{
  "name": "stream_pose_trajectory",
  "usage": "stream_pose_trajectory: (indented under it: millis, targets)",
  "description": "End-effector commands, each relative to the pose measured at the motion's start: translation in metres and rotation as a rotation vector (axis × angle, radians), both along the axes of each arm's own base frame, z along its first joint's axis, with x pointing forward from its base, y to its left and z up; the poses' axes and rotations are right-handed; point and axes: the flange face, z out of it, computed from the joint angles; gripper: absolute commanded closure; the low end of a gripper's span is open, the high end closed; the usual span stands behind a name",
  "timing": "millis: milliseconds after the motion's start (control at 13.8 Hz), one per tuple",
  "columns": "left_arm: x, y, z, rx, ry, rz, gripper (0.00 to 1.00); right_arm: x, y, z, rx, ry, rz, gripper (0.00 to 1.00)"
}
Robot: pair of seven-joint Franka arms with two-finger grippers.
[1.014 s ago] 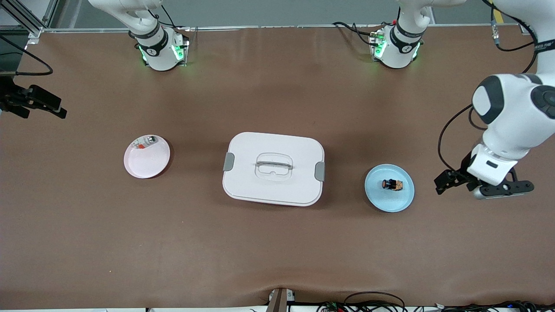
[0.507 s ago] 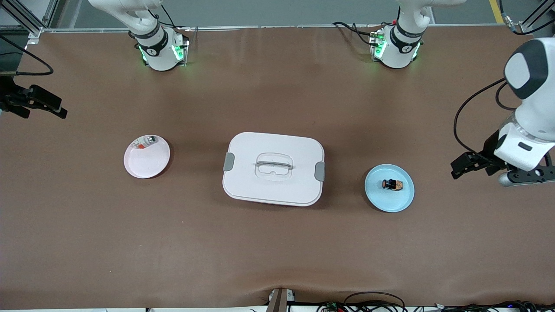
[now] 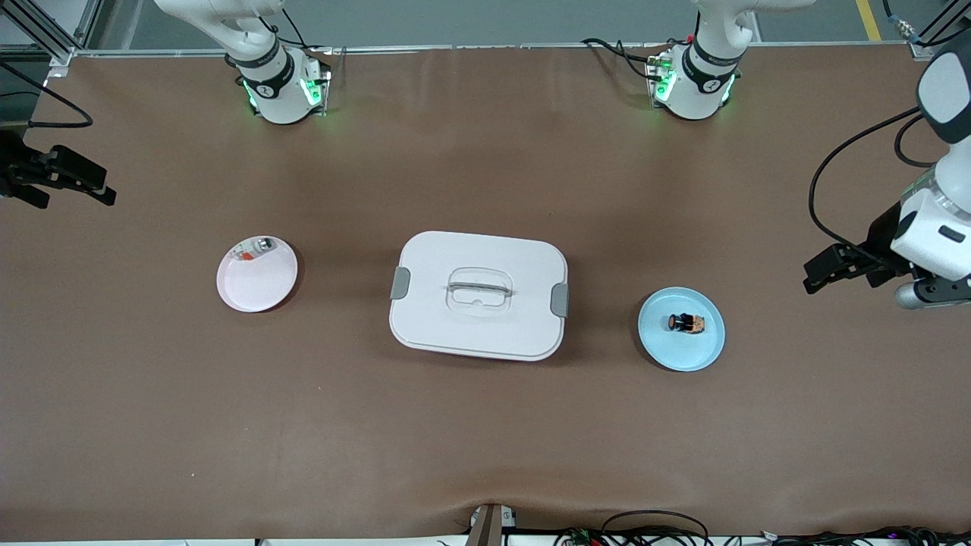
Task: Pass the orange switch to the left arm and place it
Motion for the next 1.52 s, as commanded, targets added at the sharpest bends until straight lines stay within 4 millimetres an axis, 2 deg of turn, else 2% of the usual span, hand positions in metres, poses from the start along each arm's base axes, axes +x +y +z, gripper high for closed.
stream_pose_trajectory:
  millis: [0, 362, 507, 652, 1448]
  targets:
    - [-0.022, 0.001, 0.029, 0.006, 0.01, -0.056, 0.0, -0.007, 0.0, 0.006, -0.019, -0.007, 0.03, 0.0]
    - [-0.041, -0.001, 0.052, 0.01, 0.019, -0.081, 0.0, -0.007, -0.001, 0.006, -0.02, -0.007, 0.016, 0.0]
    - [-0.046, -0.003, 0.052, 0.011, 0.054, -0.083, 0.0, -0.008, -0.003, 0.006, -0.023, -0.005, 0.013, 0.0]
    - [-0.058, -0.002, 0.072, 0.011, 0.05, -0.07, 0.0, -0.009, -0.004, 0.006, -0.023, 0.002, 0.009, 0.0]
    - [-0.056, -0.006, 0.064, 0.011, 0.075, -0.092, 0.0, -0.009, 0.0, 0.005, -0.023, 0.008, -0.025, 0.0]
